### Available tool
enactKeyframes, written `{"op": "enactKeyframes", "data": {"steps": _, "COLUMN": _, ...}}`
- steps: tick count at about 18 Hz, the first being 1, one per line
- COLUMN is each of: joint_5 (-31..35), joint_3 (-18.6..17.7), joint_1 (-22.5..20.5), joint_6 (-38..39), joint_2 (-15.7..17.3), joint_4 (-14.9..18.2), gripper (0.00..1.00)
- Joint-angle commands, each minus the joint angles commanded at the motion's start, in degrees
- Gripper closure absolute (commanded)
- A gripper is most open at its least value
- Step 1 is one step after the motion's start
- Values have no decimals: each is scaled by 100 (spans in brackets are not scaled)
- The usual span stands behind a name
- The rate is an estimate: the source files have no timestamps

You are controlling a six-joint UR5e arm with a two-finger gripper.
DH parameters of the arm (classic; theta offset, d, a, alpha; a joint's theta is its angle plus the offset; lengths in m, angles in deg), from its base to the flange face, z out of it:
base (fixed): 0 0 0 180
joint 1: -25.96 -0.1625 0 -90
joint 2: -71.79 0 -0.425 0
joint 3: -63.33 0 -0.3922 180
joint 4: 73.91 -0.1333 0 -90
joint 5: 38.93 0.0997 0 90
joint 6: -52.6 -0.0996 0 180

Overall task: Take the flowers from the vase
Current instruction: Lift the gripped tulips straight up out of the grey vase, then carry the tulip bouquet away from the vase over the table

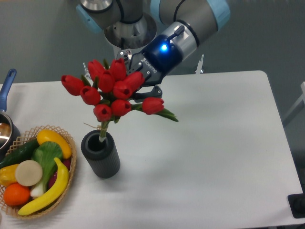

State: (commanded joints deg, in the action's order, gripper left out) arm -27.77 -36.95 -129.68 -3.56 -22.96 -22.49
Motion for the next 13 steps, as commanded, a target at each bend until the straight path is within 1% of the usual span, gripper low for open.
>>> {"op": "enactKeyframes", "data": {"steps": 3, "joint_5": 105, "joint_3": 105, "joint_1": -281, "joint_6": -18, "joint_2": -9, "joint_4": -26, "gripper": 100}}
{"op": "enactKeyframes", "data": {"steps": 4, "joint_5": 245, "joint_3": 193, "joint_1": -387, "joint_6": -26, "joint_2": -35, "joint_4": -26, "gripper": 100}}
{"op": "enactKeyframes", "data": {"steps": 5, "joint_5": 499, "joint_3": 263, "joint_1": -414, "joint_6": -44, "joint_2": -61, "joint_4": -26, "gripper": 100}}
{"op": "enactKeyframes", "data": {"steps": 6, "joint_5": 1058, "joint_3": 342, "joint_1": -432, "joint_6": -218, "joint_2": -79, "joint_4": -18, "gripper": 100}}
{"op": "enactKeyframes", "data": {"steps": 8, "joint_5": 1886, "joint_3": 352, "joint_1": -441, "joint_6": -439, "joint_2": -96, "joint_4": -9, "gripper": 100}}
{"op": "enactKeyframes", "data": {"steps": 10, "joint_5": 2633, "joint_3": 325, "joint_1": -510, "joint_6": -466, "joint_2": -105, "joint_4": 0, "gripper": 100}}
{"op": "enactKeyframes", "data": {"steps": 11, "joint_5": 2889, "joint_3": 290, "joint_1": -563, "joint_6": -483, "joint_2": -105, "joint_4": 17, "gripper": 100}}
{"op": "enactKeyframes", "data": {"steps": 13, "joint_5": 3198, "joint_3": 246, "joint_1": -625, "joint_6": -588, "joint_2": -123, "joint_4": 18, "gripper": 100}}
